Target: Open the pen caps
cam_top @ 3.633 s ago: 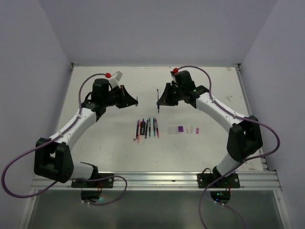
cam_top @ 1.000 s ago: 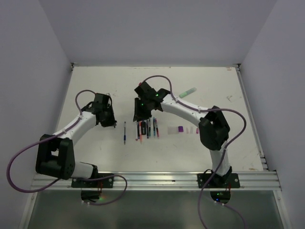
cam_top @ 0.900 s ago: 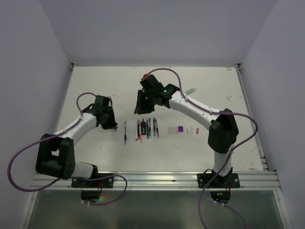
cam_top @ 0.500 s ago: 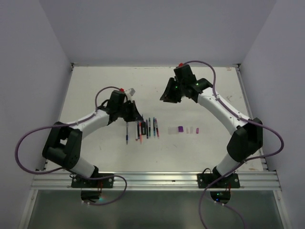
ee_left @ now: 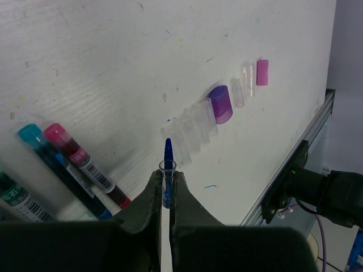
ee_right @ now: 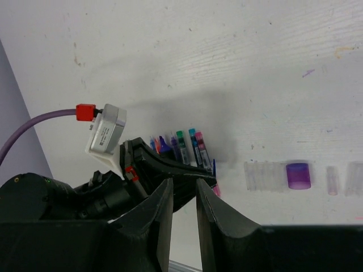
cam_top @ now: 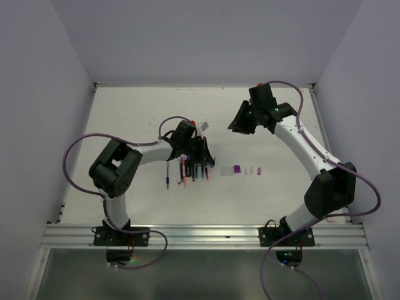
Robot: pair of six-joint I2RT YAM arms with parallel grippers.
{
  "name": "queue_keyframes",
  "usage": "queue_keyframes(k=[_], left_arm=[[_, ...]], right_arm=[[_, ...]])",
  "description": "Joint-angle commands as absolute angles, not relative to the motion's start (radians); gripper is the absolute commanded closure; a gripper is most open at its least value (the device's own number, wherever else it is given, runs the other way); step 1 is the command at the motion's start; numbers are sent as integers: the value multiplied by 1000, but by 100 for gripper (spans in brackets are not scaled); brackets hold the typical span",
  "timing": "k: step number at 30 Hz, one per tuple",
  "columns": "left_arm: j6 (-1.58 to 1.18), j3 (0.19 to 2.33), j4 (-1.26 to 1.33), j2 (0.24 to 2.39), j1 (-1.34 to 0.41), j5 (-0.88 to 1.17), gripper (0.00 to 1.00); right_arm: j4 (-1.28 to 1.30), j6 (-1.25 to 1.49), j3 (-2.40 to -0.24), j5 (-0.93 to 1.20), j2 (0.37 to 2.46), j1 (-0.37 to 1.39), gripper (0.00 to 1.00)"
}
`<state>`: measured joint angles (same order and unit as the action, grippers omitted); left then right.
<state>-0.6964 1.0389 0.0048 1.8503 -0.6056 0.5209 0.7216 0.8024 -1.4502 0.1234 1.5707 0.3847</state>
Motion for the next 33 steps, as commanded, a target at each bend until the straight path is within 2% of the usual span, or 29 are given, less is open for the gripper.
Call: queue_keyframes(k=[1, 6, 11, 14, 15, 19, 29, 31, 33], left_arm=[[-719, 1112, 35, 1899, -637, 538, 97], [-733, 1123, 49, 1931, -652, 538, 86], [-752, 1124, 55, 1959, -666, 540, 81], [-762, 1114, 63, 1962, -676, 538, 74], [-765, 1111, 64, 1962, -680, 538, 73], [-776, 1094, 86, 1968, -684, 548, 69], [-750, 1078, 83, 1941, -689, 532, 56], [-732, 1084, 63, 1930, -687, 516, 53], [-704, 1094, 52, 1910, -687, 502, 51]], right_arm=[[735, 784, -1468, 135, 1568, 368, 73], [736, 758, -1546, 106, 1672, 353, 73], [733, 779, -1640, 95, 1865, 313, 73], [741, 793, -1728, 15, 1958, 302, 72], [762, 793, -1756, 3, 1985, 299, 71], [830, 773, -1882, -81, 2109, 291, 48], [908, 778, -2074, -149, 2275, 238, 47], [920, 784, -2086, -166, 2298, 226, 36], [922, 782, -2114, -166, 2316, 215, 35]])
